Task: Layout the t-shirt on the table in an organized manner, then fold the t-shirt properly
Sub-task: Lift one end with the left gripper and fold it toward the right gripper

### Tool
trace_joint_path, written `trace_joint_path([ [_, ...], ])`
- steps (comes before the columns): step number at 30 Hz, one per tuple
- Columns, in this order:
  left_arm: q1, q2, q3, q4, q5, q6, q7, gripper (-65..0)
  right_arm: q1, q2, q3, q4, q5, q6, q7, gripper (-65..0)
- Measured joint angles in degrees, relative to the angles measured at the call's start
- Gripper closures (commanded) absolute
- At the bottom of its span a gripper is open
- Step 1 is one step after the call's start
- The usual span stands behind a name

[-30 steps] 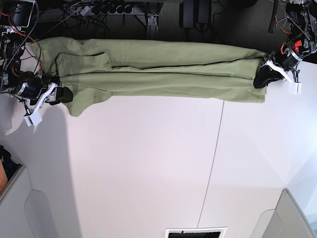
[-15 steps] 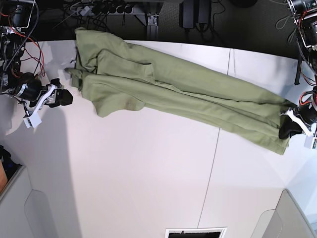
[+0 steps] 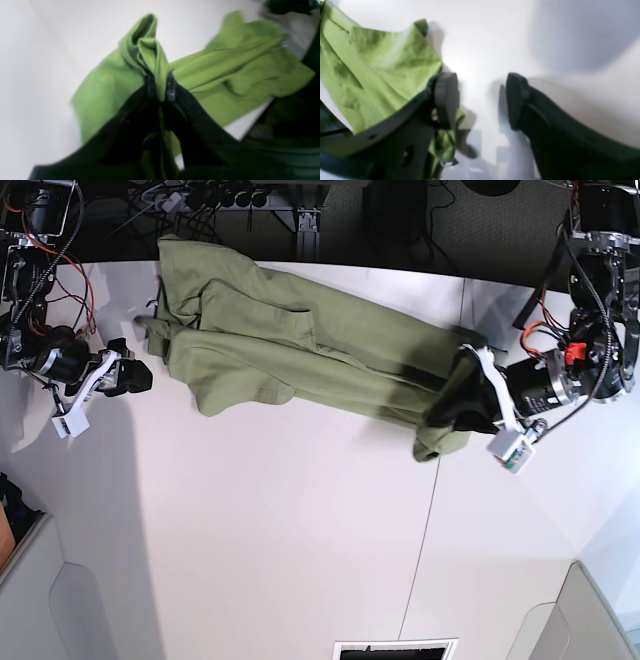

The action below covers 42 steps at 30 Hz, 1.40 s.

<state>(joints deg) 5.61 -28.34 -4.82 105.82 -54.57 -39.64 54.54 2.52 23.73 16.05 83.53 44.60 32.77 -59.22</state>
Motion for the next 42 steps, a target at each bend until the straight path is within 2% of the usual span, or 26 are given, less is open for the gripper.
trace_joint_path([
  [3, 0.5, 3.1, 4.2, 0.5, 3.4, -0.1, -0.4, 0.0, 0.0, -0.3, 0.0, 0.0, -0.2, 0.0, 0.0, -31.0],
  [7, 0.6, 6.8, 8.7, -3.4, 11.9, 0.0, -5.0, 0.0, 0.0, -0.4, 0.0, 0.0, -0.3, 0.0, 0.0, -31.0],
  [8, 0.6, 7.6, 9.3, -4.6, 12.6, 0.0, -5.6, -2.3, 0.0, -0.6, 0.0, 0.0, -0.4, 0.0, 0.0, -31.0],
  [11, 0.6, 9.7, 11.1, -6.6, 12.4, 0.0, -6.2, -27.6, 0.0, -0.8, 0.0, 0.0, -0.4, 0.0, 0.0, -31.0],
  [12, 0.6, 10.2, 11.9, -6.8, 12.1, 0.0, -6.2, -33.5, 0.0, -0.8, 0.0, 0.0, -0.4, 0.0, 0.0, -31.0],
  [13, 0.6, 10.4, 12.6, -6.8, 11.8, 0.0, -6.4, -36.2, 0.0, -0.9, 0.1, 0.0, -0.5, 0.0, 0.0, -31.0],
  [17, 0.6, 10.7, 13.6, -6.8, 9.9, 0.0, -6.4, -36.1, 0.0, -1.0, 1.9, 0.0, 1.9, 0.0, -3.1, -31.0],
  [22, 0.6, 10.7, 12.8, -5.0, 4.3, 0.0, -2.8, -36.1, -0.3, -1.0, 9.3, 0.0, 7.9, 0.2, -7.7, -31.2],
  [27, 0.6, 9.9, 7.8, -1.1, 1.9, 0.0, -1.8, -36.1, -6.5, -0.5, 10.6, 0.2, 9.9, 0.4, -8.0, -43.7],
  [31, 0.7, 8.7, 1.7, -0.6, 1.9, 0.0, -1.6, -36.1, -11.1, -2.2, 9.8, 0.4, 15.2, 2.2, -7.0, -44.1],
  [36, 0.8, 7.3, -3.5, -0.7, 1.9, -0.1, -1.4, -36.1, -11.6, -6.0, 9.8, 0.5, 16.3, 2.4, -6.8, -44.1],
  [42, 1.2, 3.4, -7.9, -2.2, 2.1, 0.0, -1.4, -36.1, -11.6, -10.6, 8.3, 0.6, 16.9, 2.4, -6.9, -44.1],
])
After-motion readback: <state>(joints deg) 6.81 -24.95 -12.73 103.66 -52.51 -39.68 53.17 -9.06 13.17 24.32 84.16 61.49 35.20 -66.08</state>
